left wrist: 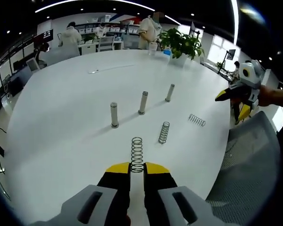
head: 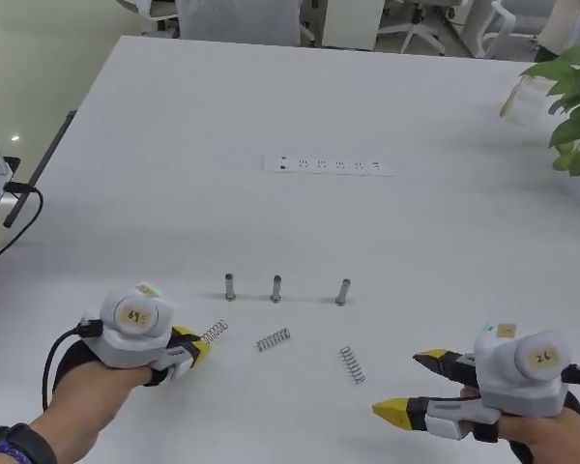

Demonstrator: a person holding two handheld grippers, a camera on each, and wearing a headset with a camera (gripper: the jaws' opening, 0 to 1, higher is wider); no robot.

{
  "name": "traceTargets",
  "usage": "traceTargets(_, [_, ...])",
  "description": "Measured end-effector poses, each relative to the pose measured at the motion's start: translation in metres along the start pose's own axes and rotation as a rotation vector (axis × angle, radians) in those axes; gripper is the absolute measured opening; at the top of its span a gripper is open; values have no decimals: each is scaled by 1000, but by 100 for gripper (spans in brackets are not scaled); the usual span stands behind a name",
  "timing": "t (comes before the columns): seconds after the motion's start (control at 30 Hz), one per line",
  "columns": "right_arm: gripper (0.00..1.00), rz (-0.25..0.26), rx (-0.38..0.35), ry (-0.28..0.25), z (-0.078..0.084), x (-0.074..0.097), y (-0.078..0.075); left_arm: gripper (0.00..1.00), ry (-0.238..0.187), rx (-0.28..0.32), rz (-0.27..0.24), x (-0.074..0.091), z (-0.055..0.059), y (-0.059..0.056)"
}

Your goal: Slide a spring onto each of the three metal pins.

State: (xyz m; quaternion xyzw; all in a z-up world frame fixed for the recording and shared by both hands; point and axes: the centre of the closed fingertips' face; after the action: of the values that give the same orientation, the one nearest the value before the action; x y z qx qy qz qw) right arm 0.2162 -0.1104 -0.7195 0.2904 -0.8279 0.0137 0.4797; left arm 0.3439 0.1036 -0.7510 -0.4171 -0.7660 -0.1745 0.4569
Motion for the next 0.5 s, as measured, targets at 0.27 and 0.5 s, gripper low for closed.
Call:
traceTargets(0.27, [65, -13, 11, -2, -6, -2, 3, 2, -23, -49, 31, 5, -13, -19])
traceTargets(0.5, [64, -23, 21, -10, -13, -4, 3, 2, -41, -89, 49, 7, -28, -33])
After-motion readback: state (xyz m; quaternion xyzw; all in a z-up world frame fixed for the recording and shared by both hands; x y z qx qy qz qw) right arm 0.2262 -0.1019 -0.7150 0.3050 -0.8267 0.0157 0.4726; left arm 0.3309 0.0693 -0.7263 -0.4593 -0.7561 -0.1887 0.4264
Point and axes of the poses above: the centre of the closed fingertips' face, and the gripper's own axes: x roughly backward along the fingers, y roughly to its left, z roughly out of its underside, and after that the axes turned 14 degrees about y, right-handed
